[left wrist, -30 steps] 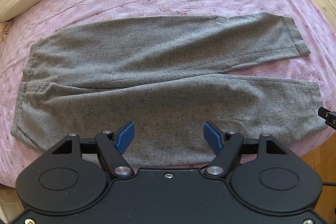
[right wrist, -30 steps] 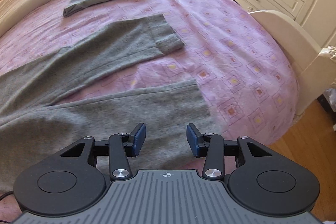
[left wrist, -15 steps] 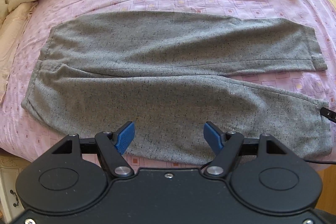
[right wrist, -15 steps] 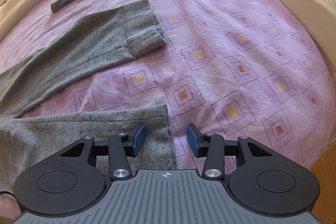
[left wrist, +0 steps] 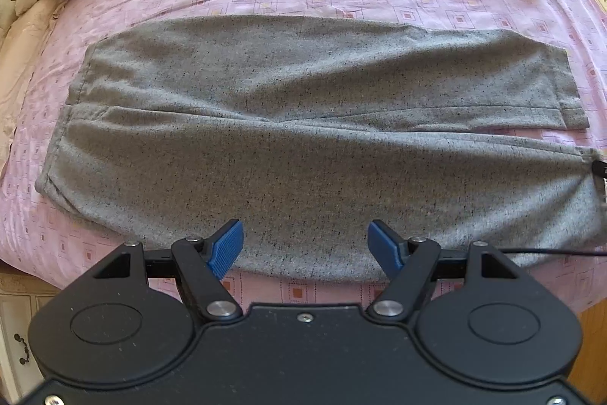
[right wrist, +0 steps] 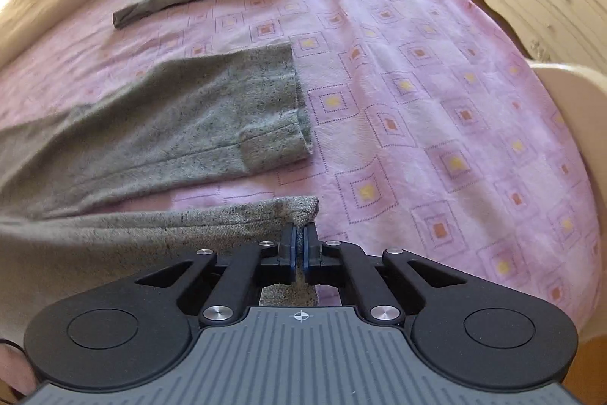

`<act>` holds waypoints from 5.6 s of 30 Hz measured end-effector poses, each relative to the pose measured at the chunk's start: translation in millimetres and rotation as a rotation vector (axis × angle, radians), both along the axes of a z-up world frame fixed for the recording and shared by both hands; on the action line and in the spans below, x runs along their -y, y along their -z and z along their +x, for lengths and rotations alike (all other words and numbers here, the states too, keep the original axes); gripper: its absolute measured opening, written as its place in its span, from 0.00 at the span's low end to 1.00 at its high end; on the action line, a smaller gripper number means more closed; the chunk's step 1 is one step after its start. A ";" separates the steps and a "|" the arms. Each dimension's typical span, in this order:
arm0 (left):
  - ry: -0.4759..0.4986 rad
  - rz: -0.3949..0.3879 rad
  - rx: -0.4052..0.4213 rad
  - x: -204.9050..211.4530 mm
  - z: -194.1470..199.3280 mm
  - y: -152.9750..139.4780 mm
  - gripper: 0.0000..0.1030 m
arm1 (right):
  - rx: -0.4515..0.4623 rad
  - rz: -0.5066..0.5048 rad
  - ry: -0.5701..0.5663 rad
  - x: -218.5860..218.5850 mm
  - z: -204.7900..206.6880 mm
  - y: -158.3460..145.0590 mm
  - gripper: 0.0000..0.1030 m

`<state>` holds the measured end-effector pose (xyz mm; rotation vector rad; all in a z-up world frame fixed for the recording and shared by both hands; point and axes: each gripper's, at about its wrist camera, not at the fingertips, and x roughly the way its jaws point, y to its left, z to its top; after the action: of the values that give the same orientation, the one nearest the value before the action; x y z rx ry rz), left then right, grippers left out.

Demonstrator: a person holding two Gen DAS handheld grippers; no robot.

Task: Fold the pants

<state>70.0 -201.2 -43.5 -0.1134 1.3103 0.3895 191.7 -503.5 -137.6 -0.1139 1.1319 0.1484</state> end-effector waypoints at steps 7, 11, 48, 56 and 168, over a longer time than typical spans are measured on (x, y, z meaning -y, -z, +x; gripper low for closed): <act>-0.015 0.016 0.019 -4.6 -8.2 -5.2 0.72 | 0.062 0.115 0.108 22.0 -8.9 -8.9 0.28; -0.039 -0.006 0.022 -9.0 -9.9 -2.3 0.72 | 0.074 0.146 0.176 51.2 -45.9 -31.1 0.40; -0.001 0.012 0.011 -16.7 -32.2 2.0 0.72 | -0.123 0.034 0.276 27.3 -88.7 -9.5 0.18; 0.007 0.042 0.009 -58.3 -29.5 18.9 0.72 | 0.007 0.025 0.274 20.8 -76.6 -49.2 0.20; 0.202 -0.198 0.065 -193.3 20.2 71.1 0.09 | -0.025 0.321 0.664 -99.9 -105.7 -14.2 0.10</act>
<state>90.2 -7.9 -114.6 -0.1564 1.2807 0.0831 85.9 -403.5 -123.3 0.5477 1.1035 -0.2618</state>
